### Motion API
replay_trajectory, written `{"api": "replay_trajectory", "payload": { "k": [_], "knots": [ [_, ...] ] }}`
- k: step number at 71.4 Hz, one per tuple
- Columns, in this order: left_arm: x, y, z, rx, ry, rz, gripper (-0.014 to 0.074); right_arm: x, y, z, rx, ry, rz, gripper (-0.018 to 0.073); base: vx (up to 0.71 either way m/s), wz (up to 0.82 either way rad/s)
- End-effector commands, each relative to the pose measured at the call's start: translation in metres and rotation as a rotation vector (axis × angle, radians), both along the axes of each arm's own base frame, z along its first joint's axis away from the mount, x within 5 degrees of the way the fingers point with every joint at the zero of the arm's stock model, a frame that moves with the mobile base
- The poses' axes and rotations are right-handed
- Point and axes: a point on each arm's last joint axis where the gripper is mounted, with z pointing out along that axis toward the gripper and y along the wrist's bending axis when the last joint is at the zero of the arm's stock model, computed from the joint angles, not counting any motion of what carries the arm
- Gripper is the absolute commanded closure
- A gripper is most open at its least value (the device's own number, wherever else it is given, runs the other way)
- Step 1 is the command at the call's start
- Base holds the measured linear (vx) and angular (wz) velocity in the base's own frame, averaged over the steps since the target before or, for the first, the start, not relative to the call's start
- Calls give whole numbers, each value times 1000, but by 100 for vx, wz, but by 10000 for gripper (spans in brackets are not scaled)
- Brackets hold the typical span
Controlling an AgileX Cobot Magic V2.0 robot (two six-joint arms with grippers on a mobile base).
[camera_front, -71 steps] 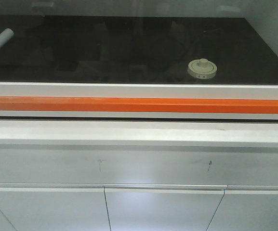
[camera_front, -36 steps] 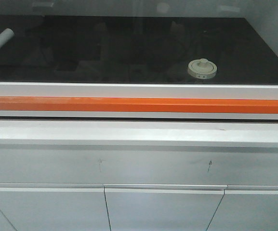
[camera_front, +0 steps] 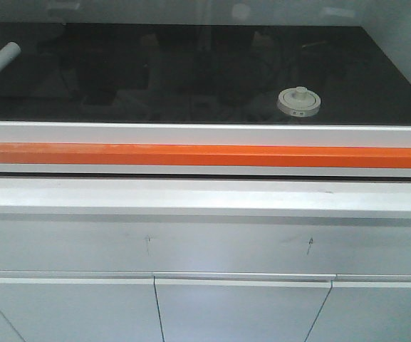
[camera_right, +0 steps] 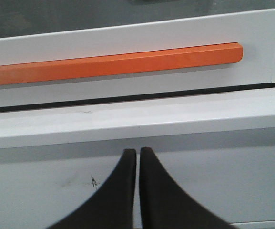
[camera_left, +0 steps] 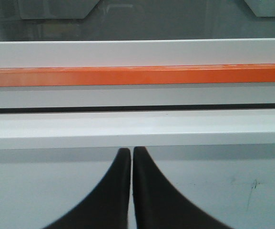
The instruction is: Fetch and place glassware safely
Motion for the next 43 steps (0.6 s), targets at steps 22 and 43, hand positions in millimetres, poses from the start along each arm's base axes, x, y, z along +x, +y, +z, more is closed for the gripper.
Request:
{"api": "replay_trajectory", "payload": {
  "k": [22, 43],
  "knots": [
    [-10, -1, 50, -49, -435, -15, 603, -6, 8, 38, -29, -460, 80, 563, 0, 0],
    [-15, -1, 179, -48, -613, -18, 603, -28, 7, 142, -35, -666, 68, 563, 0, 0]
  ]
}}
